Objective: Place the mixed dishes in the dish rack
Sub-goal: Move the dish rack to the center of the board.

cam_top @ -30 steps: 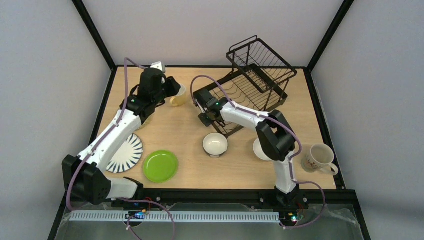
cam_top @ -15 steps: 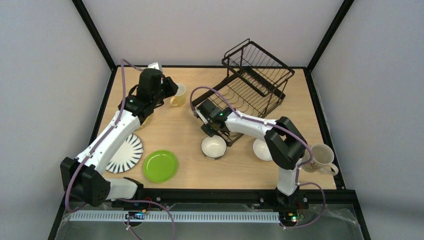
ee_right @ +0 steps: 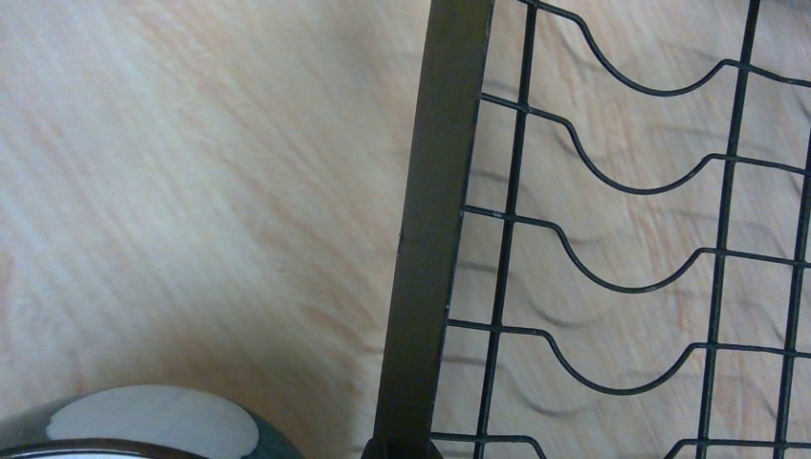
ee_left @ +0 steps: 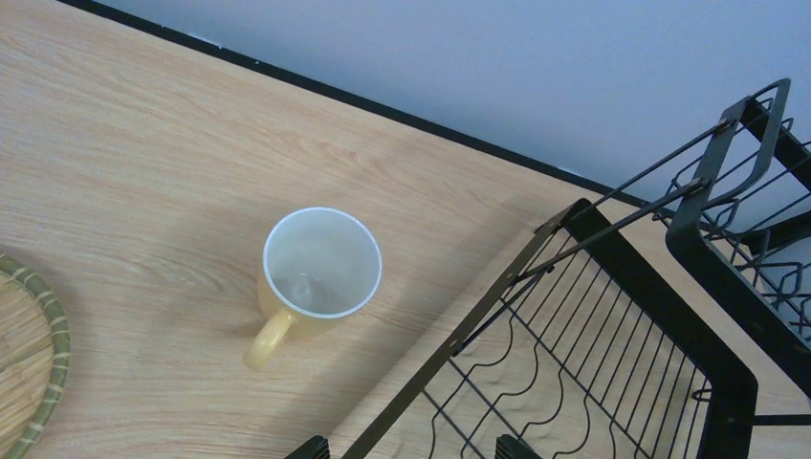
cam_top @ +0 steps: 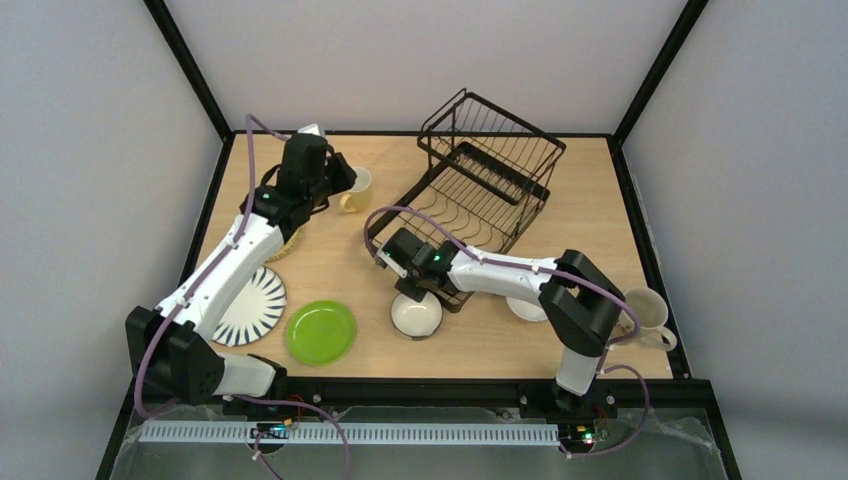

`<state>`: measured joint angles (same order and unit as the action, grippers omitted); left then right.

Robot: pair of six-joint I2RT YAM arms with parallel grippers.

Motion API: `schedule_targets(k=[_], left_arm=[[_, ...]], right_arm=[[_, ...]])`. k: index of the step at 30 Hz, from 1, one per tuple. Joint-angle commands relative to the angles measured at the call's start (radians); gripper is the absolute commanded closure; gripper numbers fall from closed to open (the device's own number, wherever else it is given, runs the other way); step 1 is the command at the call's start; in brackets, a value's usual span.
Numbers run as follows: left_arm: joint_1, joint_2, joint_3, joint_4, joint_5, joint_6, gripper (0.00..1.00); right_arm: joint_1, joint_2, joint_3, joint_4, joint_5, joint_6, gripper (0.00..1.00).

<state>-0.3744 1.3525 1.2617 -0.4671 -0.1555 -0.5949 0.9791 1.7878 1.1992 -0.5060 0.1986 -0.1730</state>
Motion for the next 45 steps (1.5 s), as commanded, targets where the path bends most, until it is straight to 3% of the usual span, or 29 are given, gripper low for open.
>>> schedule_targets(k=[1,5,6,9,10,13,17,22,31,45], left_arm=[[0.005,0.027,0.038,-0.034,-0.002,-0.005,0.01],[0.005,0.043,0.041,-0.028,0.003,0.006,0.01],[0.005,0.052,0.044,-0.029,0.005,0.010,0.01],[0.005,0.076,0.053,-0.029,0.020,0.019,0.01],[0.005,0.084,0.056,-0.029,0.023,0.021,0.01],[0.005,0.095,0.064,-0.028,0.031,0.031,0.01],[0.005,0.103,0.080,-0.032,0.033,0.057,0.01],[0.005,0.118,0.099,-0.038,0.051,0.084,0.01],[0.000,0.070,0.077,-0.067,0.071,0.142,0.01],[-0.007,-0.025,-0.108,0.037,0.194,0.100,0.01]], right_arm=[[0.067,-0.064,-0.021,0.037,0.072,-0.129,1.00],[0.067,-0.084,-0.051,0.047,0.110,-0.110,0.99],[0.068,-0.089,-0.055,0.052,0.136,-0.098,0.92],[0.068,-0.104,-0.061,0.075,0.182,-0.072,0.57],[0.068,-0.103,-0.055,0.075,0.194,-0.064,0.51],[0.067,-0.095,-0.022,0.072,0.243,-0.032,0.36],[0.067,-0.086,0.040,0.052,0.317,0.013,0.26],[0.057,-0.048,0.158,-0.031,0.456,0.145,0.22],[-0.023,-0.036,0.298,-0.277,0.590,0.628,0.21],[-0.088,-0.073,0.166,-0.775,0.695,1.615,0.17]])
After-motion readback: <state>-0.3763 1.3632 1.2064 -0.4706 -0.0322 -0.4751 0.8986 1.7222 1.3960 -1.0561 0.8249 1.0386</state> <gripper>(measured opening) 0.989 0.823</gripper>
